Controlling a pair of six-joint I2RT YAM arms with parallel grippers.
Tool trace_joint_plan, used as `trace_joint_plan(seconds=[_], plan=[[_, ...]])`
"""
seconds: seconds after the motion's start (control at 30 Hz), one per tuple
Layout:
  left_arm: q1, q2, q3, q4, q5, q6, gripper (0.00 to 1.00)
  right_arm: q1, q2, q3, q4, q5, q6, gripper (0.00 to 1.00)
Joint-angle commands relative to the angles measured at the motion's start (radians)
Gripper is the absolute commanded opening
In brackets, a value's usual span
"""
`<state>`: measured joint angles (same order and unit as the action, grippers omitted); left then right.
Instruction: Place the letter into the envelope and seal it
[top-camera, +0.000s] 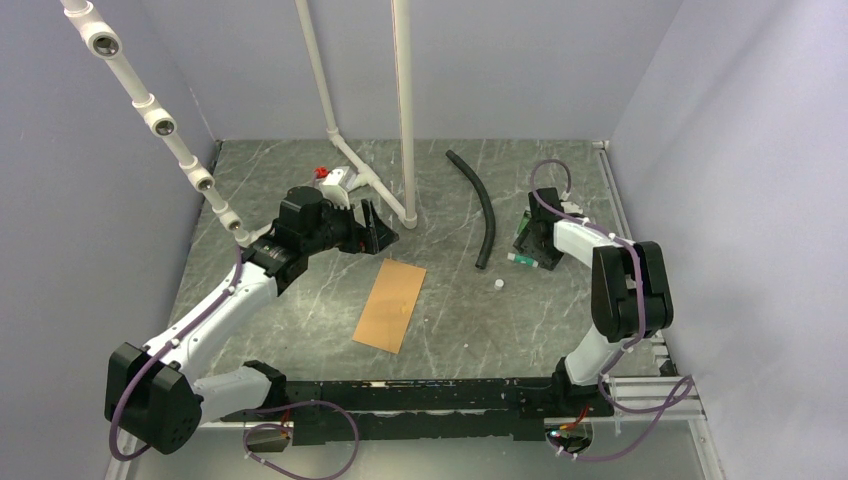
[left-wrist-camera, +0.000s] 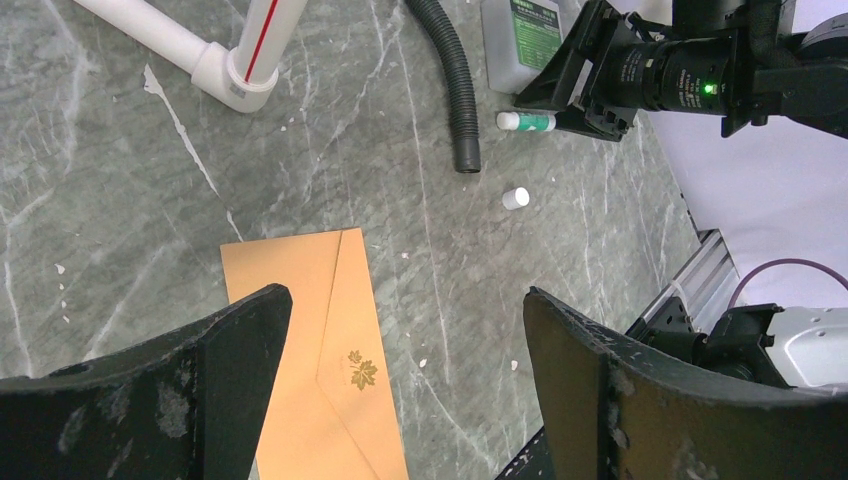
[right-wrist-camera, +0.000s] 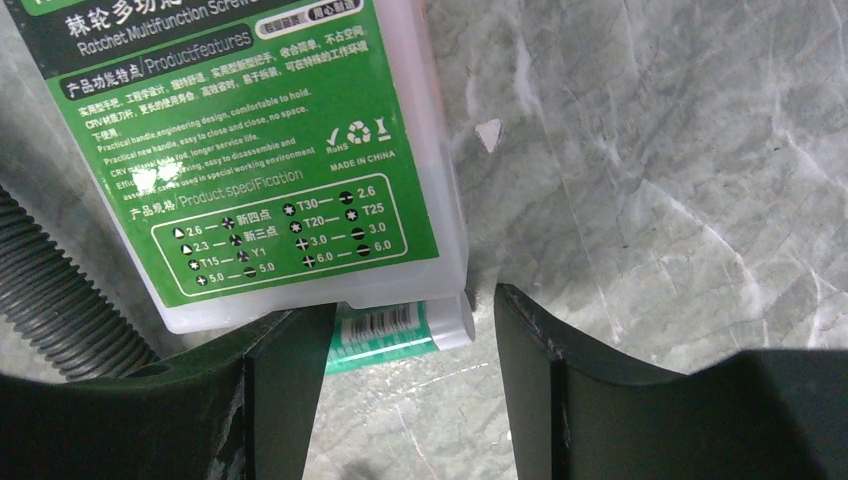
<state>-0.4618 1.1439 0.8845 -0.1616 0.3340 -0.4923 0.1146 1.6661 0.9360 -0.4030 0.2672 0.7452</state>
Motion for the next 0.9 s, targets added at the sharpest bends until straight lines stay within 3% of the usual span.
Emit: trace_joint_plan(seconds=[0.0, 0.47, 0.6, 0.7, 0.87], plan=[[-0.003, 0.002, 0.003, 0.024, -0.017, -0.014, 0.91, 0.004, 0.022, 0.053, -0.042, 0.043, 0.002, 0.62], [-0.003, 0.017, -0.003, 0.029, -0.03, -0.032, 0.91, 0.014, -0.111, -0.01, -0.084, -0.045, -0.119, 0.64], [-0.003, 0.019, -0.001, 0.024, -0.024, -0.035, 0.91, 0.014, -0.137, -0.002, -0.096, -0.124, -0.184, 0.57], [-0.003, 0.014, -0.006, 0.023, -0.021, -0.038, 0.91, 0.013, -0.18, -0.023, -0.097, -0.144, -0.207, 0.58], [-0.003, 0.01, -0.005, 0.01, -0.013, -0.034, 0.91, 0.014, -0.155, 0.024, -0.245, -0.12, -0.101, 0.6]])
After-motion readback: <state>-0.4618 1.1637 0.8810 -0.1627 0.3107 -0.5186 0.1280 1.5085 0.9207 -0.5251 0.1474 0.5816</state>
